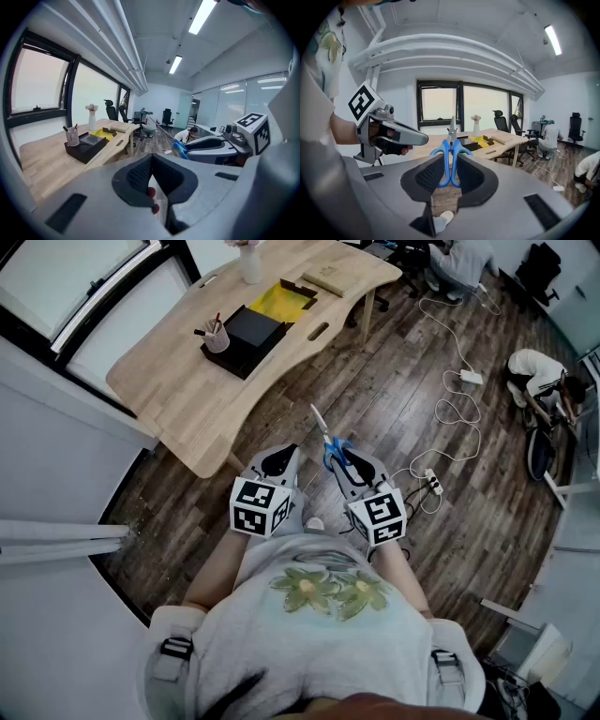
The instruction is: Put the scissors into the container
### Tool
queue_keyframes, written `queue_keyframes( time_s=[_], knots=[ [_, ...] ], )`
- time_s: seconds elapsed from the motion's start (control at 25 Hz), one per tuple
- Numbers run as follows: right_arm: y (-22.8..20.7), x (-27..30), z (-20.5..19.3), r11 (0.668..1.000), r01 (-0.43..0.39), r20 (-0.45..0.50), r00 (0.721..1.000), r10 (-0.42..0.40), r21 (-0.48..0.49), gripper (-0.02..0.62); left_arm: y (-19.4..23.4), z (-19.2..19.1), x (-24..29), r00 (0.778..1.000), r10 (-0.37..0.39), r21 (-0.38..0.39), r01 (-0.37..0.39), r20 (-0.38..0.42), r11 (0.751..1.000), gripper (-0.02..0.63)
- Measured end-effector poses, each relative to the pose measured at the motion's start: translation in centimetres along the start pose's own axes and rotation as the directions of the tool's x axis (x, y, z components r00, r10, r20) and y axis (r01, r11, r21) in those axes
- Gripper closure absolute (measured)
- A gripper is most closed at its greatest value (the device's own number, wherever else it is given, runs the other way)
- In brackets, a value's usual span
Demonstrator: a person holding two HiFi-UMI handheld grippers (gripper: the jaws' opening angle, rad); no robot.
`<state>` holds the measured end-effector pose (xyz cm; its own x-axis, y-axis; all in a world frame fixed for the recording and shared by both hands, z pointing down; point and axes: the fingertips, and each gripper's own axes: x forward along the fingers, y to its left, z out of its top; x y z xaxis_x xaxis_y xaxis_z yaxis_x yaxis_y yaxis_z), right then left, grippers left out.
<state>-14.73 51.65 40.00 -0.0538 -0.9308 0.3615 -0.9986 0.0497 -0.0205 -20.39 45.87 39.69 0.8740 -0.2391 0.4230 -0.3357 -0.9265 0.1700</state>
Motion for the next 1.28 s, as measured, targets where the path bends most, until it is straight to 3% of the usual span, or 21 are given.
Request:
queue_keyframes(
  time_s=[0.48, 0.72, 0.96, 1.28],
  knots=[
    [-4.2, 3.5, 0.6, 1.0, 0.017, -0.006, 1.0, -0.017, 0.026, 0.509, 2.6, 1.8, 6.1, 0.999, -0.037, -0.005, 0.037, -0.021, 0.999, 0.6],
    [-8.3, 8.4, 1.6, 0.999, 0.015, -0.026, 1.0, -0.013, 0.043, 0.508, 6.4, 3.5, 10.8, 0.998, -0.032, -0.024, 0.031, -0.048, 0.999, 0.6],
    [-12.5, 14.6, 3.8, 0.999, -0.007, -0.045, 0.999, 0.008, 0.037, 0.508, 10.8, 7.0, 15.7, 0.999, -0.039, -0.058, 0.038, -0.021, 0.998, 0.6],
    [-16.3, 21.1, 5.4, 0.998, -0.015, -0.095, 0.995, 0.02, 0.057, 0.508, 15.9, 8.8, 19.3, 0.998, -0.048, -0.073, 0.046, -0.029, 0.996, 0.6]
  ],
)
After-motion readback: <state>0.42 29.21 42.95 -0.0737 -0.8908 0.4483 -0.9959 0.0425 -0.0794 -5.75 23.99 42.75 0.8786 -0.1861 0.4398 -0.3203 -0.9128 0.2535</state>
